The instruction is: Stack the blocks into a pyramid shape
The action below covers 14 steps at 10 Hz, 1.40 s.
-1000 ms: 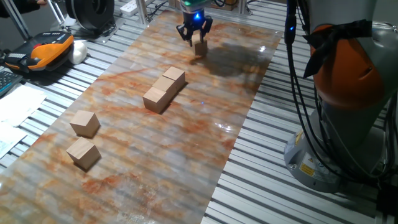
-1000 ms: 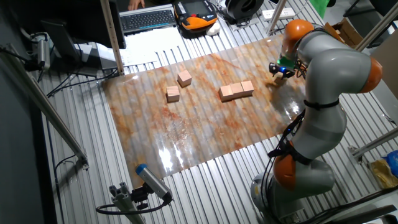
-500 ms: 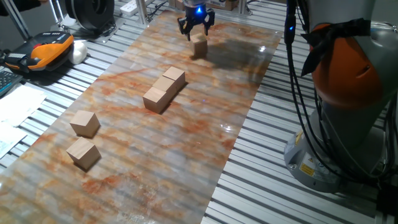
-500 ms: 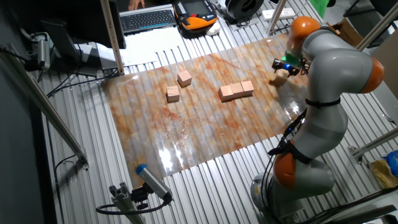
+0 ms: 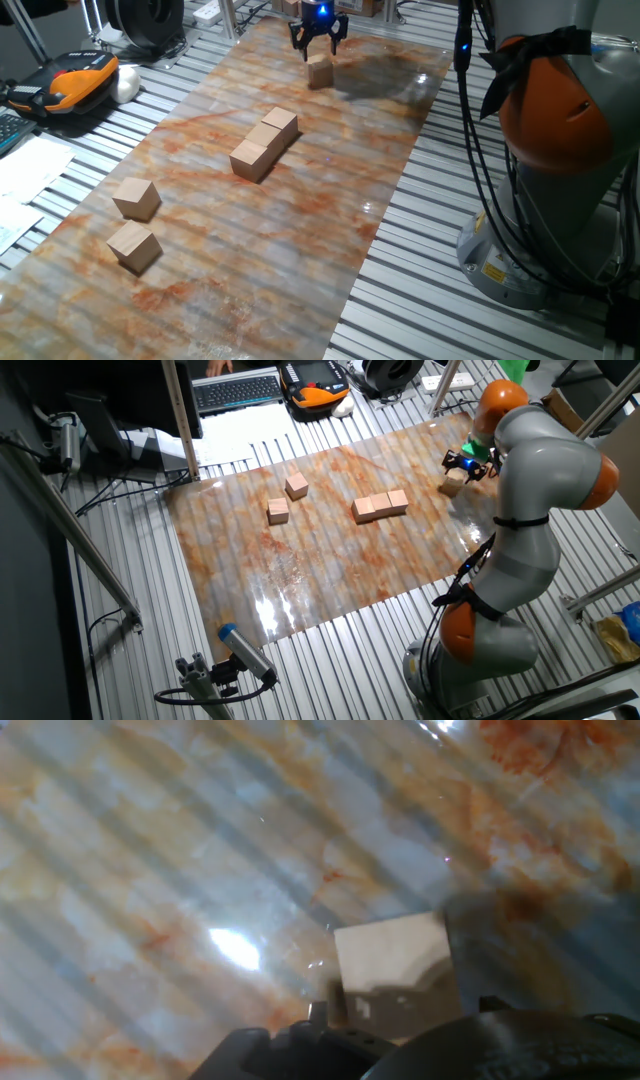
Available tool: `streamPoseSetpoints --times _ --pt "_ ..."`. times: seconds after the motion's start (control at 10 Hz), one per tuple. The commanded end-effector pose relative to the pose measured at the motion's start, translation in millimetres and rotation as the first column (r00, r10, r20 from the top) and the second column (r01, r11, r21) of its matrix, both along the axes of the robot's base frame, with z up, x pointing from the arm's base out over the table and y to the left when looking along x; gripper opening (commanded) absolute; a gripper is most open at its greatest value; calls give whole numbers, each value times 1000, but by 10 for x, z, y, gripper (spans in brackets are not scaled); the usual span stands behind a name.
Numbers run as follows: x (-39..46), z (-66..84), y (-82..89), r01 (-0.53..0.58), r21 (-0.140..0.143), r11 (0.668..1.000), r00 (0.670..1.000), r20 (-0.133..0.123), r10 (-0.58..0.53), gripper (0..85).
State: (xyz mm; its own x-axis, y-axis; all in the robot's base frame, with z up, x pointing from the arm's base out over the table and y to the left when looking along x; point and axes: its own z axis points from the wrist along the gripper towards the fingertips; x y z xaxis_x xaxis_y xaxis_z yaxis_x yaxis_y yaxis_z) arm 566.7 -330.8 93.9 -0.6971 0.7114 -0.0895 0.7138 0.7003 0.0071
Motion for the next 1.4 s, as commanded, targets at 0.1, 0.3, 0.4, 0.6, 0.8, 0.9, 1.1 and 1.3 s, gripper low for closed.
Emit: streamPoseSetpoints --times 0.1,0.3,0.4,0.6,0.8,0.9,1.1,1.3 --pt "37 -9 -58 -25 7 1000 1000 4 25 680" --pt "62 -34 -53 -47 -9 999 999 3 47 680" --pt "78 -55 -45 -54 -17 998 999 2 54 680" --pt "106 -84 -47 -62 -19 998 998 6 62 680" --pt "126 -108 -46 -67 -7 998 998 9 67 680" --pt "123 -105 -46 -79 12 997 997 10 79 680" --pt "118 -122 -15 -75 83 994 997 1 75 680" --pt "104 -141 14 -82 81 993 997 -10 83 680"
